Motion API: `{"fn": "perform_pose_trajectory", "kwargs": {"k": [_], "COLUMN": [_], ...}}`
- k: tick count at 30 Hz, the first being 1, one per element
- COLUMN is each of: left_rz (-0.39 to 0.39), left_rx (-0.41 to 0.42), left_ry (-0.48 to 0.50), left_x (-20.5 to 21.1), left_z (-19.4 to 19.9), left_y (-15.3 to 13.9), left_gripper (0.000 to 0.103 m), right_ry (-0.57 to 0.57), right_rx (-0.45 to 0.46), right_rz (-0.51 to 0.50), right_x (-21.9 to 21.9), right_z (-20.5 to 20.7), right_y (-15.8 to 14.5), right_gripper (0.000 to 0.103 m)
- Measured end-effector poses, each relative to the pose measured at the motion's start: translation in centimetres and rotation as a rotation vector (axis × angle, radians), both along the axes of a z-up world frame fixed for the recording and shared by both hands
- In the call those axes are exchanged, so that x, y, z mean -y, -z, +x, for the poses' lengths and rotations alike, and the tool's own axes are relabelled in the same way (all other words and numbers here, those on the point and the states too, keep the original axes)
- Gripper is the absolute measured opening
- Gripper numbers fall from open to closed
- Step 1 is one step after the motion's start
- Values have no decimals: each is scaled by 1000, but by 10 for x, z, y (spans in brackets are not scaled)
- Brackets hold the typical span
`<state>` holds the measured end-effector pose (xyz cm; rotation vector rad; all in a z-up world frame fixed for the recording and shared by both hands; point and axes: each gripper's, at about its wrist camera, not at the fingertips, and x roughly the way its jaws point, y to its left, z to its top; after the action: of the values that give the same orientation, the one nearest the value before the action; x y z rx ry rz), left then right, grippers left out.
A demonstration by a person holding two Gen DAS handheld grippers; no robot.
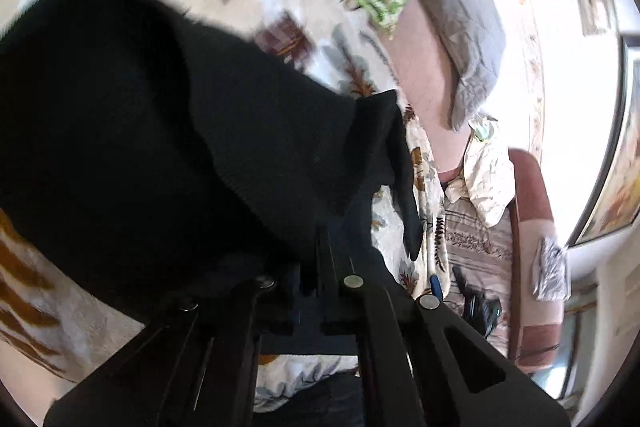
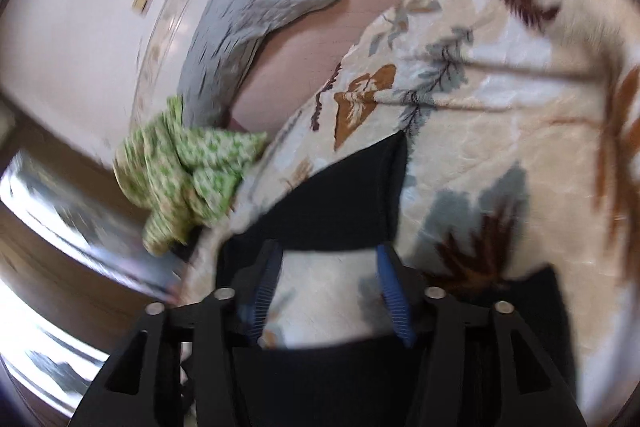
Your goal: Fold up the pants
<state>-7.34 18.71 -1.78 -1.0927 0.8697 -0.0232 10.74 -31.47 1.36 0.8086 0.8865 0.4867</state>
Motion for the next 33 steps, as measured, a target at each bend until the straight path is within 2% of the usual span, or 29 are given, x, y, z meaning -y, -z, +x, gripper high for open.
{"fn": "perform_pose_trajectory", "kwargs": {"k": [2,5,8,10,11,12,13,16,21,24,26,29,33], "left_rz": [36,62,105,127,131,137,144,163,193,193,193,192,190], "left_rx": [26,78,126,140,142,144,146,179,225,228,225,225,224], "left_ry": [-1,-8,-15,-17,-19,-21,-26,-56,-132,-139,-136,-139,-142], "left_x": [-1,-7,-13,-15,-17,-19,-21,-33,-64,-75,-78,-82,-85], "left_z": [0,1,5,10,14,16,18,21,19,15,12,9,25], "left_y": [-12,-32,-50,-57,-60,-62,-63,-73,-88,-86,-82,-78,-73], "left_gripper": [3,3,3,3,3,3,3,3,3,3,3,3,3], "right_ry": [11,36,45,35,31,17,13,60,107,122,126,144,174], "right_rx": [-50,-191,-193,-207,-206,-205,-203,-132,35,119,130,113,97], "right_rz": [52,84,137,111,102,98,91,55,159,211,246,265,236], "right_x": [-3,-8,-12,-17,-20,-22,-22,-12,30,52,61,69,71], "right_z": [14,28,36,42,46,49,50,37,-18,-61,-91,-108,-88], "right_y": [14,42,47,51,53,55,56,40,-10,-31,-33,-27,-25], "right_gripper": [60,58,60,55,44,15,4,3,3,3,3,3,3]}}
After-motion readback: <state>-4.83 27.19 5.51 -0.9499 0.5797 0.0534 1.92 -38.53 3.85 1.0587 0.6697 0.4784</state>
